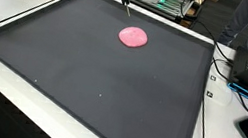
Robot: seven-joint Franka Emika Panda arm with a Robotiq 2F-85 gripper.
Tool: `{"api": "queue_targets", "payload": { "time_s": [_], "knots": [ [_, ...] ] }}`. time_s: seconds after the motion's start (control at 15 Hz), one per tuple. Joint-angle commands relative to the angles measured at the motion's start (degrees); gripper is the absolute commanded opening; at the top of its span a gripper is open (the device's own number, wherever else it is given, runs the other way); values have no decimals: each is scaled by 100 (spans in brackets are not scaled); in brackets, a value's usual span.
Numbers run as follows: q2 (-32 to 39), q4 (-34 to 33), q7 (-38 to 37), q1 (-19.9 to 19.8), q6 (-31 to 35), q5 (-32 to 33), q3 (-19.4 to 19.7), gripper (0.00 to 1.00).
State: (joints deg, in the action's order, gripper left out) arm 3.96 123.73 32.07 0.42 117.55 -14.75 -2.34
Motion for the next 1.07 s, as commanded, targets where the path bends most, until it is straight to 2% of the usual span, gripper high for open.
{"api": "queue_targets", "payload": {
  "time_s": [0.0,0.47,0.53,1.0],
  "knots": [
    [-344,338,-457,141,242,488,-84,3],
    [-558,523,-1001,324,280,918,-205,3],
    [-349,262,-778,286,143,721,-164,13],
    [-390,302,-854,324,145,765,-186,13]
  ]
}}
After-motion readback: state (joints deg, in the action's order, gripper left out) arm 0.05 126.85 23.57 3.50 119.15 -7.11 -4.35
